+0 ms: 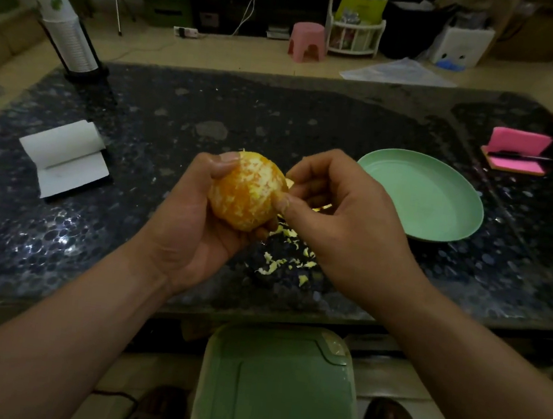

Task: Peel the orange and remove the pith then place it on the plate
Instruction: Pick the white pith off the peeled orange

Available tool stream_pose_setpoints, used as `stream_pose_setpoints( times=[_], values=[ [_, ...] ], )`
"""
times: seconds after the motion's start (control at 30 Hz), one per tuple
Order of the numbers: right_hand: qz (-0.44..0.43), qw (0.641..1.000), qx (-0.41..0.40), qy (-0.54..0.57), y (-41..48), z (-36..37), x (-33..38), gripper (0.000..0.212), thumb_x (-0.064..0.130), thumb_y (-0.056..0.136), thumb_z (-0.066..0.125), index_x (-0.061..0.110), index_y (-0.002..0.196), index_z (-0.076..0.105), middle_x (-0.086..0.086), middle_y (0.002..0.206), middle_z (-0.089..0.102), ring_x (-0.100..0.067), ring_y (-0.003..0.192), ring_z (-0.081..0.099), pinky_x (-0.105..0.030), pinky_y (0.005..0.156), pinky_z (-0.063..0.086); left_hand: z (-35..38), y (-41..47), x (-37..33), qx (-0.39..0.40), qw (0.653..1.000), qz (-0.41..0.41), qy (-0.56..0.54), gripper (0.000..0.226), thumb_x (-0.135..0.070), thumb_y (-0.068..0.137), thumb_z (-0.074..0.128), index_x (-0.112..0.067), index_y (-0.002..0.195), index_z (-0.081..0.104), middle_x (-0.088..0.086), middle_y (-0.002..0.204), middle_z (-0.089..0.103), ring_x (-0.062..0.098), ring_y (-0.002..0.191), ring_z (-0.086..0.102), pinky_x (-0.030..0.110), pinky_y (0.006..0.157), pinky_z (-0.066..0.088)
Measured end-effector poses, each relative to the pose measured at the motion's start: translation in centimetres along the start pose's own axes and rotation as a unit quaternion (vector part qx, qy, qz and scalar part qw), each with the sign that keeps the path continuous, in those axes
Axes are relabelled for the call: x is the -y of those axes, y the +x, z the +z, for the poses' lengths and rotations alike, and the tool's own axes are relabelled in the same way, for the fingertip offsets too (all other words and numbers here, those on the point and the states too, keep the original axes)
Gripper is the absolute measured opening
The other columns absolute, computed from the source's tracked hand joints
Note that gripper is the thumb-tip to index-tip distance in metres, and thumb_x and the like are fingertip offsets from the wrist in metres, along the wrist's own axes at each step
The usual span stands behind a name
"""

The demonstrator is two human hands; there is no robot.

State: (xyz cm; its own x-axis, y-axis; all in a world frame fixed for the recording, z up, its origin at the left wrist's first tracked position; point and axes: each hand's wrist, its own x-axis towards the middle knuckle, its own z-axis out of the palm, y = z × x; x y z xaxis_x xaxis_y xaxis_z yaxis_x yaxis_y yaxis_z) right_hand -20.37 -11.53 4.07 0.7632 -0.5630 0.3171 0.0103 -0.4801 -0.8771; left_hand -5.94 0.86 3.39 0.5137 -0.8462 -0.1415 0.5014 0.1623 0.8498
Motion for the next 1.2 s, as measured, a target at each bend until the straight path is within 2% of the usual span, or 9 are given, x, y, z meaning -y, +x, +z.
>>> stream_pose_setpoints(
  times=[0.1, 0.37, 0.6, 0.7, 0.8, 0.93, 1.07, 1.2],
  values=[
    [0.0, 1.0, 0.007, 0.018, -0.1, 0.1, 0.1, 0.022, 0.016, 0.094, 0.079, 0.026, 0.112, 0.07, 0.006, 0.087, 0.072, -0.007, 0.081, 0.067, -0.015, 0.067, 0.05, -0.1, 0.0, 0.0, -0.003, 1.0, -0.003, -0.003, 0.041, -0.04, 0.091, 0.056, -0.015, 0.122, 0.065, 0.018, 0.118, 0.072, 0.03, 0.091, 0.069, 0.035, 0.066, 0.057],
    [-0.018, 0.999, -0.041, 0.004, -0.7, 1.2, 0.0, 0.012, 0.019, 0.095, 0.08, 0.024, 0.106, 0.075, 0.01, 0.086, 0.073, -0.009, 0.084, 0.069, -0.016, 0.071, 0.053, 0.1, 0.0, 0.0, -0.01, 1.0, 0.008, -0.01, 0.038, -0.039, 0.09, 0.057, -0.016, 0.119, 0.065, 0.014, 0.118, 0.071, 0.028, 0.097, 0.069, 0.035, 0.069, 0.059],
    [-0.019, 0.999, -0.043, -0.011, -0.2, 0.4, -0.2, 0.006, 0.019, 0.099, 0.076, 0.023, 0.103, 0.075, 0.012, 0.089, 0.074, -0.008, 0.087, 0.071, -0.017, 0.072, 0.056, 0.2, 0.0, -0.2, -0.03, 1.0, 0.0, 0.006, 0.046, -0.04, 0.088, 0.059, -0.014, 0.125, 0.065, 0.015, 0.115, 0.073, 0.03, 0.092, 0.069, 0.035, 0.065, 0.059],
    [-0.016, 0.998, -0.02, -0.052, 0.2, 0.0, -0.5, 0.01, 0.023, 0.098, 0.077, 0.025, 0.108, 0.077, 0.015, 0.093, 0.075, -0.003, 0.091, 0.072, -0.018, 0.076, 0.057, 0.1, 0.0, -0.3, -0.039, 0.999, -0.007, 0.027, 0.049, -0.04, 0.086, 0.061, -0.013, 0.127, 0.066, 0.015, 0.116, 0.074, 0.031, 0.092, 0.069, 0.035, 0.066, 0.06],
    [-0.037, 0.991, 0.001, -0.127, 0.3, -0.5, -1.0, 0.013, 0.024, 0.099, 0.077, 0.025, 0.111, 0.08, 0.014, 0.097, 0.077, -0.003, 0.095, 0.072, -0.025, 0.083, 0.06, 0.2, -0.1, -0.3, -0.047, 0.998, -0.018, 0.048, 0.053, -0.041, 0.085, 0.064, -0.012, 0.13, 0.065, 0.013, 0.113, 0.076, 0.028, 0.089, 0.071, 0.034, 0.066, 0.06],
    [-0.075, 0.974, 0.015, -0.214, 0.4, -0.8, -1.5, 0.012, 0.027, 0.099, 0.075, 0.026, 0.11, 0.079, 0.015, 0.087, 0.073, -0.003, 0.076, 0.064, -0.028, 0.068, 0.054, 0.3, -0.1, 0.1, -0.058, 0.994, -0.018, 0.09, 0.045, -0.04, 0.087, 0.069, -0.014, 0.125, 0.065, 0.012, 0.11, 0.075, 0.024, 0.082, 0.072, 0.032, 0.061, 0.06],
    [-0.113, 0.957, 0.012, -0.266, 0.6, -0.8, -1.6, 0.005, 0.026, 0.099, 0.075, 0.024, 0.103, 0.078, 0.012, 0.087, 0.073, -0.007, 0.076, 0.061, -0.033, 0.066, 0.052, 0.2, 0.1, 0.4, -0.063, 0.993, -0.021, 0.102, 0.037, -0.038, 0.085, 0.075, -0.019, 0.116, 0.067, 0.011, 0.107, 0.074, 0.023, 0.08, 0.073, 0.033, 0.059, 0.059],
    [-0.147, 0.942, -0.012, -0.302, 0.5, -0.2, -1.6, 0.007, 0.024, 0.097, 0.072, 0.02, 0.091, 0.073, 0.007, 0.078, 0.068, -0.014, 0.068, 0.06, -0.038, 0.059, 0.053, 0.5, 0.2, 0.5, -0.067, 0.991, -0.019, 0.11, 0.039, -0.04, 0.081, 0.064, -0.019, 0.113, 0.066, 0.011, 0.109, 0.072, 0.023, 0.08, 0.072, 0.032, 0.061, 0.059]
  ],
)
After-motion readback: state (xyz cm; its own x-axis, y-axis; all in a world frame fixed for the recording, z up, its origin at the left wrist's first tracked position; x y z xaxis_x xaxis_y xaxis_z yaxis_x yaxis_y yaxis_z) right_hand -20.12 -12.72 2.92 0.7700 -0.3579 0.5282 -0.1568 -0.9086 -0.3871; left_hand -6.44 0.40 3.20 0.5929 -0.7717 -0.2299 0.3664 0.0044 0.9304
